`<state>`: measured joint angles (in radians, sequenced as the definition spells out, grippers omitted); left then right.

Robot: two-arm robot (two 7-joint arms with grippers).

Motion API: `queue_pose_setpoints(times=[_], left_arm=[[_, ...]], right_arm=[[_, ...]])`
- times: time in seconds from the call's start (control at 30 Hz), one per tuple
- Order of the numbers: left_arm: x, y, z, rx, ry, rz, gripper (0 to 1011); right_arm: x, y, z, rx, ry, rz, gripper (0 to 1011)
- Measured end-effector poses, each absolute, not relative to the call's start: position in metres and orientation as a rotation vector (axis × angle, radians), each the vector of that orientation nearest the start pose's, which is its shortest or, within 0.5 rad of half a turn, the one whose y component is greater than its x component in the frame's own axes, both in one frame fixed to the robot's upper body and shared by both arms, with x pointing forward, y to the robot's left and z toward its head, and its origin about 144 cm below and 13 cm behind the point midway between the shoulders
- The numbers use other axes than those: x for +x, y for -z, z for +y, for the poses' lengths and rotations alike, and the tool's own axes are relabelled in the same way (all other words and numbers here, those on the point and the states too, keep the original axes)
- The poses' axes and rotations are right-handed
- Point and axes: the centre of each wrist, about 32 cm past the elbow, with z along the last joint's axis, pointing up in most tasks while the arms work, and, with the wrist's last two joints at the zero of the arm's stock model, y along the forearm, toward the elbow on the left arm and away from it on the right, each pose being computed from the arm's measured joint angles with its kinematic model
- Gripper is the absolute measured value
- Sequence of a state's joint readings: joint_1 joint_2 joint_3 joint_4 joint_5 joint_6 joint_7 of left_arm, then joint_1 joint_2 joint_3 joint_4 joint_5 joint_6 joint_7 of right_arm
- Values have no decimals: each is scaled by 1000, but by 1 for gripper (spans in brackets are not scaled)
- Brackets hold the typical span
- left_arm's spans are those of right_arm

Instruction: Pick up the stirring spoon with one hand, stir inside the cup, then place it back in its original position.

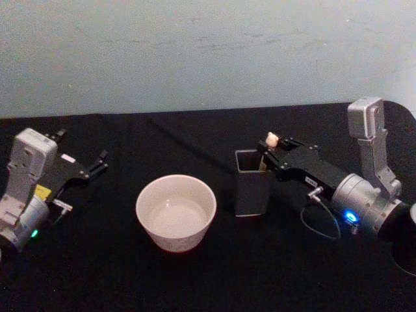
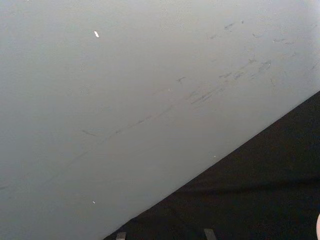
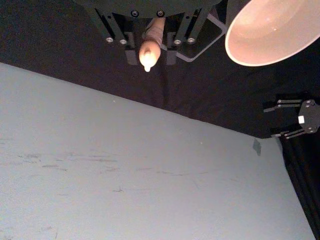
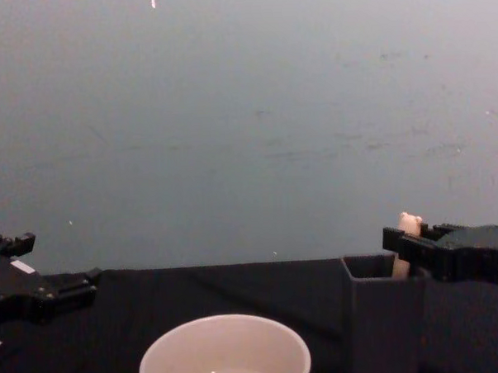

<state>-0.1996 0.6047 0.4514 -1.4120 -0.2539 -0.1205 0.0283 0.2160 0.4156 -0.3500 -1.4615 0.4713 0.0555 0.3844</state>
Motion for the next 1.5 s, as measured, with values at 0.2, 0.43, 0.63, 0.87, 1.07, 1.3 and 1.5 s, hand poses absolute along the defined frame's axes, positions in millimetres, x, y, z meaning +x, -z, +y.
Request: queue_pose_setpoints(times=[0.2,0.43,0.63,0.87,1.07,1.3,1.5], left_arm=[[489,-1140,310,304,-1248,-285,1001],[489,-1140,310,304,-1248,-285,1001],[489,-1140,310,304,-1248,-285,1001],[489,-1140,310,304,-1248,-285,1001],[489,-1140,310,304,-1248,-285,1001],[489,-1140,310,304,-1248,-285,1001],[489,-1140,310,305,-1248,-285,1002]], right_arm=[[505,-1164,-260,-51,914,75,216],[505,-1164,-260,-47,909,73,214],[505,-1167,-260,-30,890,62,214],[507,-1175,-259,-6,861,29,214],[508,-1185,-262,28,849,-3,214],[508,-1199,-266,87,840,-47,214],[507,-1211,-269,137,833,-87,214]])
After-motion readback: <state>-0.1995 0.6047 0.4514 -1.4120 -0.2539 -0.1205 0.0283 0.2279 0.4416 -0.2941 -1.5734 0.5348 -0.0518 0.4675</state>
